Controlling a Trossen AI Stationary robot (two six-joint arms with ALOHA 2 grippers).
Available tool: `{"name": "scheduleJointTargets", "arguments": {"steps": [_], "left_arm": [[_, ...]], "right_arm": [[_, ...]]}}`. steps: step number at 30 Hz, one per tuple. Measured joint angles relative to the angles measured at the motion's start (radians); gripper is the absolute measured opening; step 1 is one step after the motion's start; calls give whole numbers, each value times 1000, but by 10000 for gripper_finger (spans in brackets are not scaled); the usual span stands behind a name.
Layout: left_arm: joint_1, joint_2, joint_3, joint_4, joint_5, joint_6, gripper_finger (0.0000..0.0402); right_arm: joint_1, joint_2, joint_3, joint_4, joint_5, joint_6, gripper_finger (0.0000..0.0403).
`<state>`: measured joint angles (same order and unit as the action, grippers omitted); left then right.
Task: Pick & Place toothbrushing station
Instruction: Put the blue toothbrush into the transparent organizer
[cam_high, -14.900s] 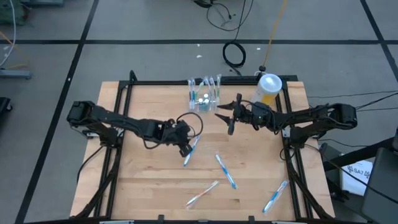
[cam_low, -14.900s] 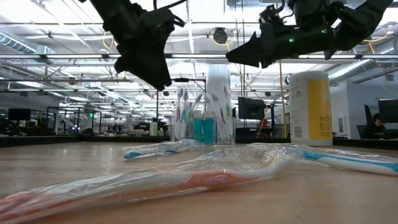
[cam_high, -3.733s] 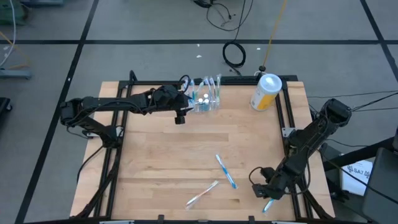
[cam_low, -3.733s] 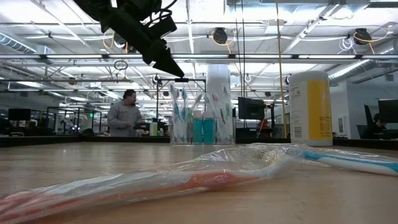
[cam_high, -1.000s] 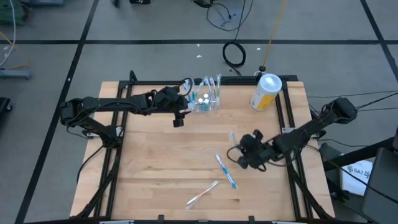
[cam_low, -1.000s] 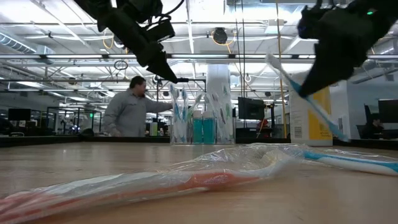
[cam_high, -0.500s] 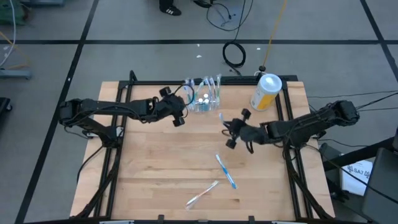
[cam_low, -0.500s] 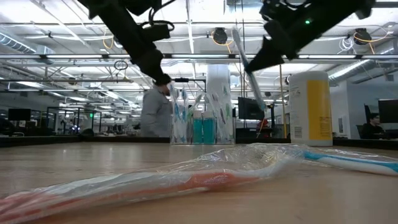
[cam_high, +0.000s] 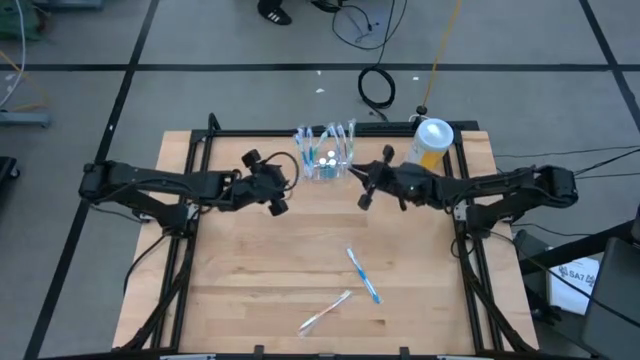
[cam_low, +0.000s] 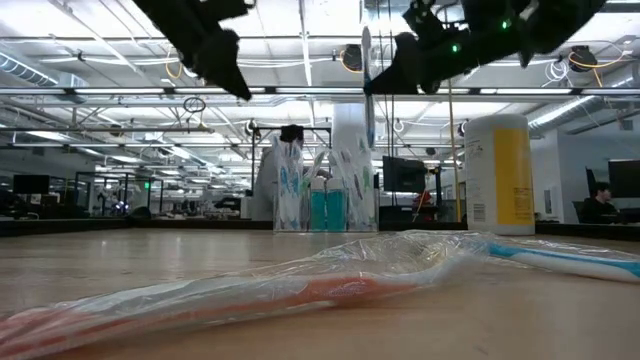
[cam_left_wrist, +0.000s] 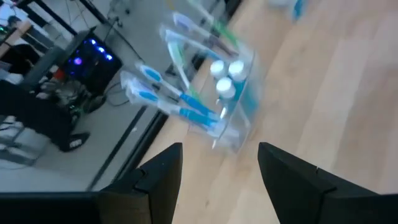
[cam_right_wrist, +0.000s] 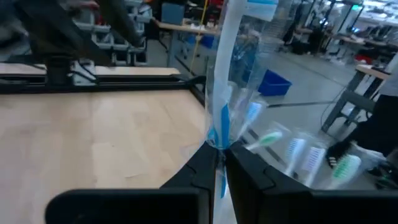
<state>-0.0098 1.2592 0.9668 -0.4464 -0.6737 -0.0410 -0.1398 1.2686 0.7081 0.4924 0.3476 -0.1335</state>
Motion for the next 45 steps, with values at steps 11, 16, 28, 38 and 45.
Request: {"name": "scheduleJointTargets", "arguments": {"steps": [11, 16, 28, 38, 45], "left_arm": [[-17, -97, 1, -19, 132, -94, 216], [-15, -67, 1, -16, 133, -116, 216], [-15, -34, 1, -21, 134, -156, 216], [-15, -34, 1, -22, 134, -167, 216], [-15, -34, 1, -24, 134, -168, 216]], "right_arm": [[-169, 2, -185, 388, -41, -13, 20], [-200, 50, -186, 425, -177, -10, 20], [-298, 232, -184, 558, -154, 47, 17], [-309, 285, -182, 610, -219, 96, 17], [-309, 284, -181, 523, -219, 97, 17]]}}
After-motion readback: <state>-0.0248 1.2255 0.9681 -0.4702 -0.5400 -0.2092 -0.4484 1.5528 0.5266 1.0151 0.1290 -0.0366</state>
